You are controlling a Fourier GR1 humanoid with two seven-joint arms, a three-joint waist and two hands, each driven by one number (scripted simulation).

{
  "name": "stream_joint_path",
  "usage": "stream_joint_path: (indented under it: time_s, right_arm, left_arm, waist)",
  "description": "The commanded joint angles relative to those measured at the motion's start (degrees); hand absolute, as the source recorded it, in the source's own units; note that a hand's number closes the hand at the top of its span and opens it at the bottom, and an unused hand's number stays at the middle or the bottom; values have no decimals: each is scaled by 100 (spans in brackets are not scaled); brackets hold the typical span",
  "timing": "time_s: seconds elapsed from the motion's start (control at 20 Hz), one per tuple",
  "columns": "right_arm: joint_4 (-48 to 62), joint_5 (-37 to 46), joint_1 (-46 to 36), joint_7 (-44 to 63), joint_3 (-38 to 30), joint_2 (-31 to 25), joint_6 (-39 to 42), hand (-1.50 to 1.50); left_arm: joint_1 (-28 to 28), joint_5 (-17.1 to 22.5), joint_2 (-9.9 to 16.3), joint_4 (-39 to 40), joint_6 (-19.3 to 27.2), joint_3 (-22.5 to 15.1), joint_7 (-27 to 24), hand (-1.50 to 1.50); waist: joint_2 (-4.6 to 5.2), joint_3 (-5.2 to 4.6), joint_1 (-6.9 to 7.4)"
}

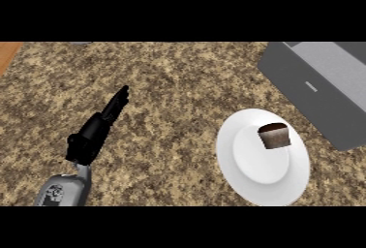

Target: Pick the lemon from the plate and place it in the cardboard box

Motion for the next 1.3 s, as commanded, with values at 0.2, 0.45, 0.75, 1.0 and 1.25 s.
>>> stream_joint_path:
  time_s: [0.2,0.45,0.75,1.0,1.25]
  right_arm:
    - [837,-1779,371,-1634,-1188,-841,1271,150]
    - [1089,-2466,387,-1053,-1275,-1232,1861,150]
    - [1393,-2783,-143,-277,-1166,-1527,1852,150]
    - [2039,-2811,-939,16,-729,-1609,1909,150]
    - [1888,-2601,-1849,684,-4,-1427,1754,150]
  left_arm:
    - [-245,148,80,54,-129,156,120,0]
    - [-58,43,52,77,-203,-23,-18,0]
    - [-153,-56,-39,149,-167,-85,-113,0]
    - [-221,-92,-105,132,-101,-66,-42,0]
    - [-186,-103,-150,121,-192,-169,-79,0]
  waist:
    - [3,-10,33]
    - [19,-14,152]
    - [33,-17,241]
    - [61,-11,361]
    - [61,-15,411]
